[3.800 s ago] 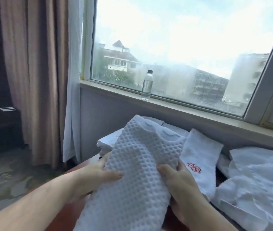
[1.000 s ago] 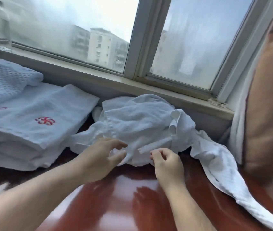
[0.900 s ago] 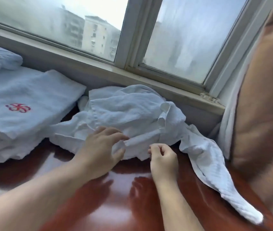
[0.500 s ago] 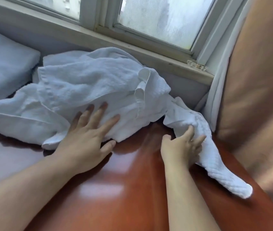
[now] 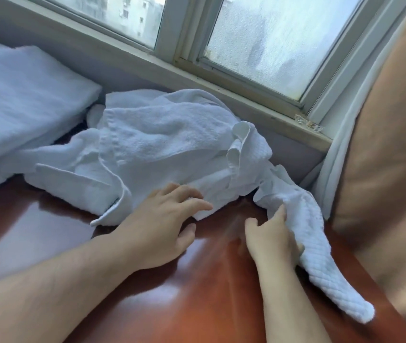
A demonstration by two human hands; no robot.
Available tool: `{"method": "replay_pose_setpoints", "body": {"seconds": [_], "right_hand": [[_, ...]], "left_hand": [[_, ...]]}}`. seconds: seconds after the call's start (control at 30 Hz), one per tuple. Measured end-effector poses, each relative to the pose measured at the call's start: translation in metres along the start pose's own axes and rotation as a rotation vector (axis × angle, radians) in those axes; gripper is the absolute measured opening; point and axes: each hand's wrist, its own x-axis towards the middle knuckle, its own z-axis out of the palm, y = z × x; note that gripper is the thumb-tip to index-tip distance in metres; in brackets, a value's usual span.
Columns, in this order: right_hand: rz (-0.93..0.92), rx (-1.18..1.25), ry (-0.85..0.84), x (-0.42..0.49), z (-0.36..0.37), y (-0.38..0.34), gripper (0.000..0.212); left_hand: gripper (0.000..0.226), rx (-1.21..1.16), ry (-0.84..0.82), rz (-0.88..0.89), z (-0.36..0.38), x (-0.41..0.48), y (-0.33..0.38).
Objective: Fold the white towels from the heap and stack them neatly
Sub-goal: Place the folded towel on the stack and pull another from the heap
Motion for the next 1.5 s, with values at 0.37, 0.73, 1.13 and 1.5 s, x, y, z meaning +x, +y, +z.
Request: {"method": "replay_pose_setpoints", "body": {"seconds": [0.37, 0.73, 1.13, 1.5], "right_hand": [[0.158, -0.199, 0.046, 0.001, -0.001, 0.011, 0.077], [-0.165, 1.205, -0.689, -0.049, -0.040, -0.039, 0.015], [-0.512, 0.541, 0.107, -0.046, -0.041, -0.029, 0.030], [-0.262, 0.472, -0.286, -0.041, -0.015, -0.023, 0.022]], "left_hand": [[0.055, 0.010, -0.067, -0.022, 0.003, 0.000, -0.003], [0.040, -0.934, 0.157, -0.558, -0.001, 0.014, -0.014], [0.081, -1.431, -0.338, -0.755, -0.032, 0.018, -0.027], [0.027, -0.405, -0.355, -0.405, -0.027, -0.003, -0.001]]}}
